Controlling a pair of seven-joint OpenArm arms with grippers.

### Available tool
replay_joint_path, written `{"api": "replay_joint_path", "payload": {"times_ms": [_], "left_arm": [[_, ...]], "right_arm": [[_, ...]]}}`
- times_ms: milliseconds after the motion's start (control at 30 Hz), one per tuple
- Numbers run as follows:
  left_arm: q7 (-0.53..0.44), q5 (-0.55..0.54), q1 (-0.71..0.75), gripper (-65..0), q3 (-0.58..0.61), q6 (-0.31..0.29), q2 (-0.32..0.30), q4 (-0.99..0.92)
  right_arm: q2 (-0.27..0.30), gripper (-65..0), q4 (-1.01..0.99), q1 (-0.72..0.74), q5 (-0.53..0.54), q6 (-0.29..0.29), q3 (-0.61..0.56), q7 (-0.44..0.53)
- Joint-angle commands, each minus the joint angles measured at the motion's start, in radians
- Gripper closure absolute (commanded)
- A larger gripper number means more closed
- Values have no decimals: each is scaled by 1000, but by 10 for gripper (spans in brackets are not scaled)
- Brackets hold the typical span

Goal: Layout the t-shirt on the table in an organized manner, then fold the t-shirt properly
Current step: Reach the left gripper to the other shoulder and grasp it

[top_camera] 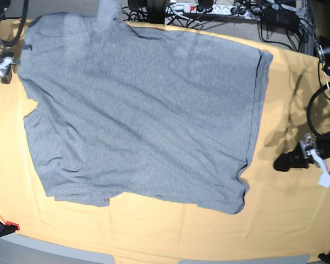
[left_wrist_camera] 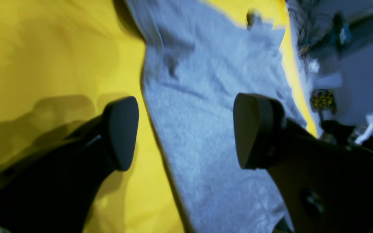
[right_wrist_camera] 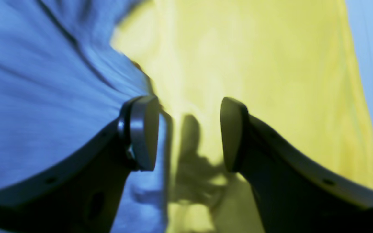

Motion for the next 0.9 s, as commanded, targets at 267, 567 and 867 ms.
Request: {"api": "replay_joint_path", "payload": {"times_ms": [267,567,867], "left_arm": [[30,-25,74,-464,-175,-6,-65,15],[30,-25,242,-464,-221,-6,-78,31],[30,-25,404,-464,-221,-6,-126,285]], "right_arm": [[-18,-328,14,-200,274,122,90,-53],[-73,-329,-45,-274,288,153,90,-53],[-72,-375,-280,-275,507,192,90,-116]]}}
